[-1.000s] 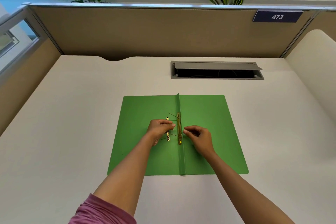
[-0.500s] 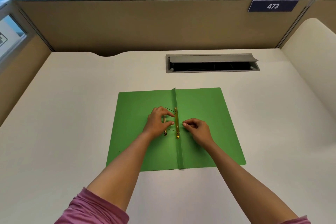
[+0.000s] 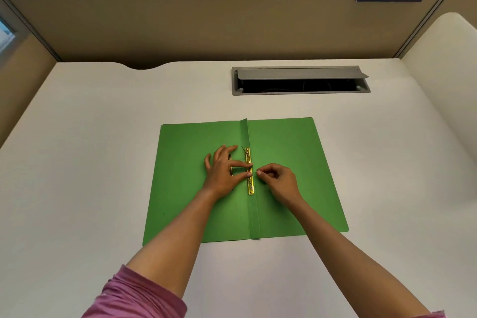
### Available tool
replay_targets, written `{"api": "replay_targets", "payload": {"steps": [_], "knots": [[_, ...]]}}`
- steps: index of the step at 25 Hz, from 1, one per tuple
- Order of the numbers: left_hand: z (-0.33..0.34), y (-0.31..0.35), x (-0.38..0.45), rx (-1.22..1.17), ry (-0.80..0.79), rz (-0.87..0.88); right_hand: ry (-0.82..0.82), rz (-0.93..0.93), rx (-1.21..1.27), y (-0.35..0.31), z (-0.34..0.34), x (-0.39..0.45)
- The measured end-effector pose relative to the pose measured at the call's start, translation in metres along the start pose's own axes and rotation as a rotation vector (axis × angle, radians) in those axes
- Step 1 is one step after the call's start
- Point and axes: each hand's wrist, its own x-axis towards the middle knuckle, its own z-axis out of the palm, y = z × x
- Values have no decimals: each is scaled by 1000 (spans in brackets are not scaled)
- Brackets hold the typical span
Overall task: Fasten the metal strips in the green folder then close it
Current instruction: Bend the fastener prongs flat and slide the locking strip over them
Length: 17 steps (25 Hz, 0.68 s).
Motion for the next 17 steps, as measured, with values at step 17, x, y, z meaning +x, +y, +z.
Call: {"api": "replay_targets", "payload": {"steps": [17], "knots": [[-6,0,8,40,-118,-39,-189,-229,-332,-48,-1,73]]}}
